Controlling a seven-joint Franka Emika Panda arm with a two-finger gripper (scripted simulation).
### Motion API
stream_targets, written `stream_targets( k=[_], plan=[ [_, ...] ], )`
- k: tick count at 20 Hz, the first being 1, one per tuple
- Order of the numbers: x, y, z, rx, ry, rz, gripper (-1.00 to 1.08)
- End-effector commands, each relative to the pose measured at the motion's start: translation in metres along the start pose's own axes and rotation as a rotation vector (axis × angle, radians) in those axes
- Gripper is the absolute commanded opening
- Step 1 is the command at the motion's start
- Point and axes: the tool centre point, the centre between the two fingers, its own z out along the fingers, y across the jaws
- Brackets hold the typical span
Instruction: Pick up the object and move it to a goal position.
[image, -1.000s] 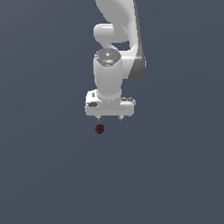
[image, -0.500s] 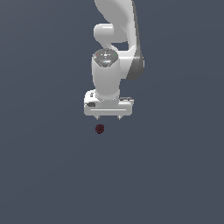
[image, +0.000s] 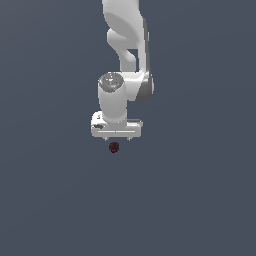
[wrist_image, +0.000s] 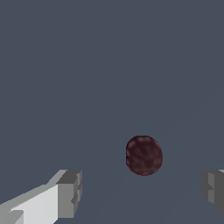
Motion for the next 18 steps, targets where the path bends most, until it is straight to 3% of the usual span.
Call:
stream_targets(
  k=[1,9,18],
  plan=[
    [-0.006,0.01,0.016,-0.001,0.0,0.003,1.0],
    [-0.016,0.026,0.043,-0.003,-0.001,0.008,1.0],
    [-0.017,0.026,0.056,-0.003,-0.003,0.009,1.0]
  ],
)
